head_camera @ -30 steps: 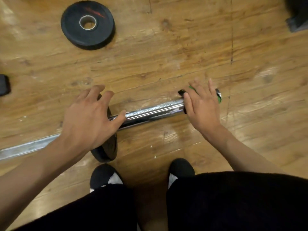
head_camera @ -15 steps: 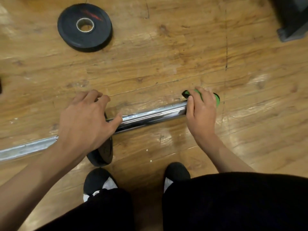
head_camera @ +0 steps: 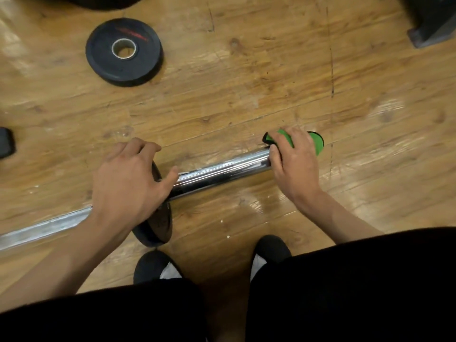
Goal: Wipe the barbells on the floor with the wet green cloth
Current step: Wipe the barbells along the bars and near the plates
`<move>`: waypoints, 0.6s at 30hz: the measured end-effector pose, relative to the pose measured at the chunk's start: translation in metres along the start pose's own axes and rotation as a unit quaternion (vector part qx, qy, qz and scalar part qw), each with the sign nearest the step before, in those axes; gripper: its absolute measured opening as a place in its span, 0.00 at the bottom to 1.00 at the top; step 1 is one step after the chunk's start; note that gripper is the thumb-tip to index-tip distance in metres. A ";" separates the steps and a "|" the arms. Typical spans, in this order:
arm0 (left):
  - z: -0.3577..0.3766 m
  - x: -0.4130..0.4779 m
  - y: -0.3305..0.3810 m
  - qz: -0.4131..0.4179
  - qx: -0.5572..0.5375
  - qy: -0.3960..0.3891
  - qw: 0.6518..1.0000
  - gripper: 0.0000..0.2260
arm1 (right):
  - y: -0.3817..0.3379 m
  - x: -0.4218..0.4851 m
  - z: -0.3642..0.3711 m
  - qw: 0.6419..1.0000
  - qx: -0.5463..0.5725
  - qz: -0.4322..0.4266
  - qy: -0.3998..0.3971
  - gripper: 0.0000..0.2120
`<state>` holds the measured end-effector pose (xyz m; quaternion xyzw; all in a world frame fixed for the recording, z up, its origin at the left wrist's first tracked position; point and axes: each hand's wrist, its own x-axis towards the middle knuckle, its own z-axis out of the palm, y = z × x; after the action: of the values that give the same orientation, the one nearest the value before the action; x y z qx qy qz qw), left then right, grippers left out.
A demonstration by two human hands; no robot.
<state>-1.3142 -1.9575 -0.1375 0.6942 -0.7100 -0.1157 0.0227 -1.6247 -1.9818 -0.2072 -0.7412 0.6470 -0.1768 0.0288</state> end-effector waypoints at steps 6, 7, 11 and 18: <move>-0.002 -0.003 -0.001 0.025 0.021 -0.012 0.999 0.29 | -0.048 -0.016 0.013 0.983 0.028 -0.169 -0.069 0.20; -0.003 -0.002 0.000 0.027 0.022 -0.010 0.999 0.29 | -0.037 -0.010 0.010 0.973 0.012 -0.211 -0.089 0.21; -0.006 0.002 0.001 0.029 0.015 -0.017 0.999 0.30 | 0.020 0.007 -0.010 0.990 -0.016 -0.127 -0.062 0.20; -0.007 0.004 0.004 0.019 0.011 -0.017 1.000 0.29 | -0.058 -0.013 0.019 0.996 0.031 -0.084 -0.016 0.16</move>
<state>-1.3171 -1.9628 -0.1300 0.6787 -0.7247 -0.1189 0.0049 -1.5656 -1.9637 -0.2123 -0.7945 0.5759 -0.1869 0.0473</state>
